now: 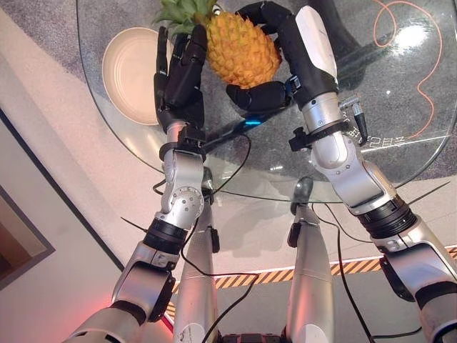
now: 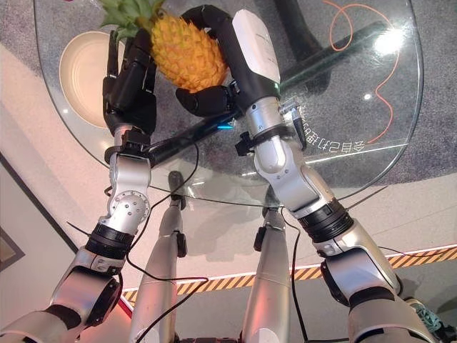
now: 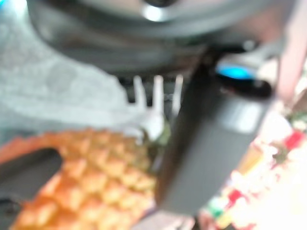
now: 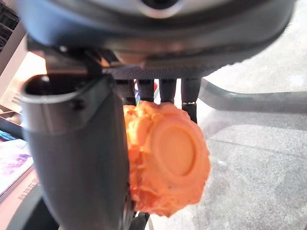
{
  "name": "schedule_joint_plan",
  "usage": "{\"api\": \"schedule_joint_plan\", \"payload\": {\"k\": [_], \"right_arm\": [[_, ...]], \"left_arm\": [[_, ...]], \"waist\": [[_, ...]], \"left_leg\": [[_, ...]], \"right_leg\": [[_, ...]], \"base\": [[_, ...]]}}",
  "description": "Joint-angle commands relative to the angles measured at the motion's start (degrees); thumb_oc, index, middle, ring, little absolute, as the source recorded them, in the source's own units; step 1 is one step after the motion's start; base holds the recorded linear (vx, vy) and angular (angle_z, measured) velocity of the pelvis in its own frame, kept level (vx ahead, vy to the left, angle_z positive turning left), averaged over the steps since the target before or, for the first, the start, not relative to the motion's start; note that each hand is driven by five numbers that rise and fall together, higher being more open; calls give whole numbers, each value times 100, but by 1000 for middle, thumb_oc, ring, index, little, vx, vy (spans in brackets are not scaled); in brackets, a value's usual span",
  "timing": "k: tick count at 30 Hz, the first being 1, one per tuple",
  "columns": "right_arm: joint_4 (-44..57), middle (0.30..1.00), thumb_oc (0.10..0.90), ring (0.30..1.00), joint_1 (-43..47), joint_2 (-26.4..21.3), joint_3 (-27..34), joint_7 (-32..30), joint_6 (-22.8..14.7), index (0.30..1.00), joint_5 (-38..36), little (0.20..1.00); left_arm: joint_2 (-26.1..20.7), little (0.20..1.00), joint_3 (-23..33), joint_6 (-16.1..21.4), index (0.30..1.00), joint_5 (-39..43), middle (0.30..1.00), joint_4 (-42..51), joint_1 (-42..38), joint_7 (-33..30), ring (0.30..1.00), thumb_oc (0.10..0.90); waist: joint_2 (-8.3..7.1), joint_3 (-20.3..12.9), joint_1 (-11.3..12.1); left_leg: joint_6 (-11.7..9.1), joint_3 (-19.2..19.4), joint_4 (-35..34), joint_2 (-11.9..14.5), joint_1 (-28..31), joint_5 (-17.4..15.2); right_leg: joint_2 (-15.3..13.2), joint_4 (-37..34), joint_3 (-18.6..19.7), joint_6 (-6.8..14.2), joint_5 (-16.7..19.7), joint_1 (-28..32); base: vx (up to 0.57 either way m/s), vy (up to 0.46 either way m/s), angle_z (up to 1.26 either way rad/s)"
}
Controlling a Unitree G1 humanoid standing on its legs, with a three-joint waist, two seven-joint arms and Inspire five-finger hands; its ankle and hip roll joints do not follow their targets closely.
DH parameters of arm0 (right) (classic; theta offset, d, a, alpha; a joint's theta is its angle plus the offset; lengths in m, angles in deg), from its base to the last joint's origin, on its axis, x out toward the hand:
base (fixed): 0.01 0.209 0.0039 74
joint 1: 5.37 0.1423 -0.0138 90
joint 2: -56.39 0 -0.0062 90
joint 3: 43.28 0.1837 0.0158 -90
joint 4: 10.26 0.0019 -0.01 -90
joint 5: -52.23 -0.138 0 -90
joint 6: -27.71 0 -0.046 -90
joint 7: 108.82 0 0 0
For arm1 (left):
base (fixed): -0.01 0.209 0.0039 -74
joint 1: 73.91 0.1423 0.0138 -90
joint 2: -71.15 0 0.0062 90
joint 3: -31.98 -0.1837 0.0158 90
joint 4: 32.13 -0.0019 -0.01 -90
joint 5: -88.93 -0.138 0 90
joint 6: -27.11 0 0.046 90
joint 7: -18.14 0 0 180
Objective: Pick up the fruit to the plate
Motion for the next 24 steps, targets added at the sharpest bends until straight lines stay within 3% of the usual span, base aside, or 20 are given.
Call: {"api": "schedule_joint_plan", "payload": {"k": [1,10,24], "right_arm": [[722,300,100,300,715,218,59,-278,-806,300,345,200],[675,300,100,300,613,257,309,-873,-779,300,387,200],[545,300,100,300,517,302,478,-1071,-696,300,404,200]], "left_arm": [[-23,900,169,417,900,-441,900,186,-912,32,900,800],[-7,900,197,418,900,-463,900,187,-930,56,900,800],[34,900,287,502,900,-573,900,207,-969,217,900,800]], "waist": [[-269,-137,73],[-264,-137,42],[-272,-137,19]], "left_leg": [[-74,-20,307,12,85,-426],[-63,-14,297,6,38,-382],[-51,-4,319,21,16,-405]], "right_leg": [[212,-1337,-274,-14,1173,467],[210,-1354,-261,-16,1227,419],[210,-1322,-243,-25,1216,374]], "base": [[0,0,0],[0,0,0],[0,0,0]]}}
